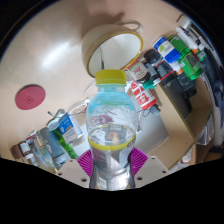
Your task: Pour water
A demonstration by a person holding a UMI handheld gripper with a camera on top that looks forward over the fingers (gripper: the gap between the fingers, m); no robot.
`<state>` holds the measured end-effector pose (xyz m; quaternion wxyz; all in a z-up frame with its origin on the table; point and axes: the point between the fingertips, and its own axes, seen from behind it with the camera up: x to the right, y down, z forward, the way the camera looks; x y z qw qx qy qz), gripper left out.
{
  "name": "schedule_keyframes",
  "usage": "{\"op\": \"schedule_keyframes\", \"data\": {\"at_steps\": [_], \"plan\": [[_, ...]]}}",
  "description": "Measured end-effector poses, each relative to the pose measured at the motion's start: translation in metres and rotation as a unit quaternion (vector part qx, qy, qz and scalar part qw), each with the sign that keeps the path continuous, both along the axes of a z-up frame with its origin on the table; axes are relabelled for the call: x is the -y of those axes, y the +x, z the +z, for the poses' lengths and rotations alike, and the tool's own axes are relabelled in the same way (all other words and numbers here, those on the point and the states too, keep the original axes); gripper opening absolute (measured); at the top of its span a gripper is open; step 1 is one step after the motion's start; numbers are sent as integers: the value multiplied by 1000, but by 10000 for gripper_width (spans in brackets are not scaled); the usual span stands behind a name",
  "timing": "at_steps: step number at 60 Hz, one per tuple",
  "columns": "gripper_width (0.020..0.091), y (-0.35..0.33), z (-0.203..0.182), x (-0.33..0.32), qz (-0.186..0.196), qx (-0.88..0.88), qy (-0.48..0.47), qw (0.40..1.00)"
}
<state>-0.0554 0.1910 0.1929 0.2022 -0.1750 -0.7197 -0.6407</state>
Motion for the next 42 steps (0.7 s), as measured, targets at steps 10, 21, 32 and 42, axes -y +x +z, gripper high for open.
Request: {"op": "schedule_keyframes", "data": {"at_steps": [10, 21, 32, 42], "plan": [[449, 2, 2, -5, 7, -66, -19, 998], [451, 35, 16, -4, -98, -510, -121, 846], [454, 58, 1, 9, -130, -860, -182, 459], [474, 73, -81, 23, -150, -915, -203, 313]]}}
